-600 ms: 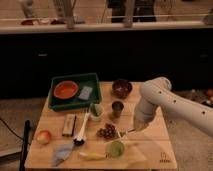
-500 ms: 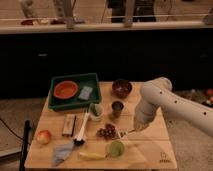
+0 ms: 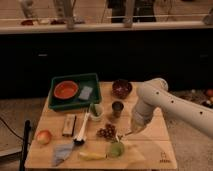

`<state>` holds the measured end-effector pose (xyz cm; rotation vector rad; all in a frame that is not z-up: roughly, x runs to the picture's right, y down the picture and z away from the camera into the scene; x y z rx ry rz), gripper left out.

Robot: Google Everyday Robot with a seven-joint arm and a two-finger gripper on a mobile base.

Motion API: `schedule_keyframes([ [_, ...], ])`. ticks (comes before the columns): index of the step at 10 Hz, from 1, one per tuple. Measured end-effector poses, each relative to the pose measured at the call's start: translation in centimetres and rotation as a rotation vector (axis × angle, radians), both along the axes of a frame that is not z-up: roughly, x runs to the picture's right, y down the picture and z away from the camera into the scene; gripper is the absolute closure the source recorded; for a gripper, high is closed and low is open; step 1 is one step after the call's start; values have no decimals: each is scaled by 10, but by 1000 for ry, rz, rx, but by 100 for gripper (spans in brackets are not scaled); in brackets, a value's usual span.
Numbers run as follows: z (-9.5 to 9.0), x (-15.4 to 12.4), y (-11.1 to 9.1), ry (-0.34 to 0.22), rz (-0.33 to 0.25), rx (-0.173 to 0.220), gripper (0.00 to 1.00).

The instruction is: Place fork in plastic cup

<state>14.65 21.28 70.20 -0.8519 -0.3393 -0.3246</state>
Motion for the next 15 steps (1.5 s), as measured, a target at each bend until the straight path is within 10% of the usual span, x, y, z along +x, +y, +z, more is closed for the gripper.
schedule_keyframes([
  [15, 0, -43, 53, -140, -100, -96, 98],
])
